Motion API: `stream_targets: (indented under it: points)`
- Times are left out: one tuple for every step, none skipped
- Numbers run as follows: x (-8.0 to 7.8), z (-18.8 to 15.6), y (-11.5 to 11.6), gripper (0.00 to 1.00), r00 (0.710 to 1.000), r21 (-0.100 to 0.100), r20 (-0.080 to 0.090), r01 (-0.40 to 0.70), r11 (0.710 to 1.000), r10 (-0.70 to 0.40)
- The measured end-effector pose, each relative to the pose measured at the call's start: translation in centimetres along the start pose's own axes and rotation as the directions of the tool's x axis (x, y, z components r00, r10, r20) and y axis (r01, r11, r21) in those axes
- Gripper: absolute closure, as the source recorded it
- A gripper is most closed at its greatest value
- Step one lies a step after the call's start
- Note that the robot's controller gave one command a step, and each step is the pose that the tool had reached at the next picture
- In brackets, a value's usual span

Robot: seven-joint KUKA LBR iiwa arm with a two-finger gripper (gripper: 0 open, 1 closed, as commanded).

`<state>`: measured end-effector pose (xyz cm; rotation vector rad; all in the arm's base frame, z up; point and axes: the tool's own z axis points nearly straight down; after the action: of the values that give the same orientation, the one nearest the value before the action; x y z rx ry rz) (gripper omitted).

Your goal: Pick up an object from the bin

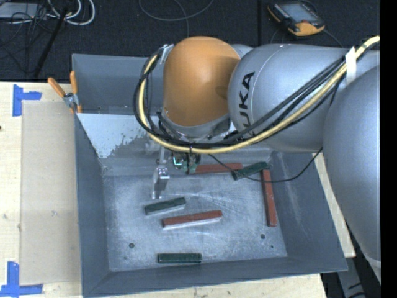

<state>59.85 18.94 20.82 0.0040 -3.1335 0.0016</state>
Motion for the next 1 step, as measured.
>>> stream_targets:
  points:
    - [-0.18, -0.44, -0.08, 0.00, 1.000, -0.001, 0.007, -0.003, 1.000, 0.003]
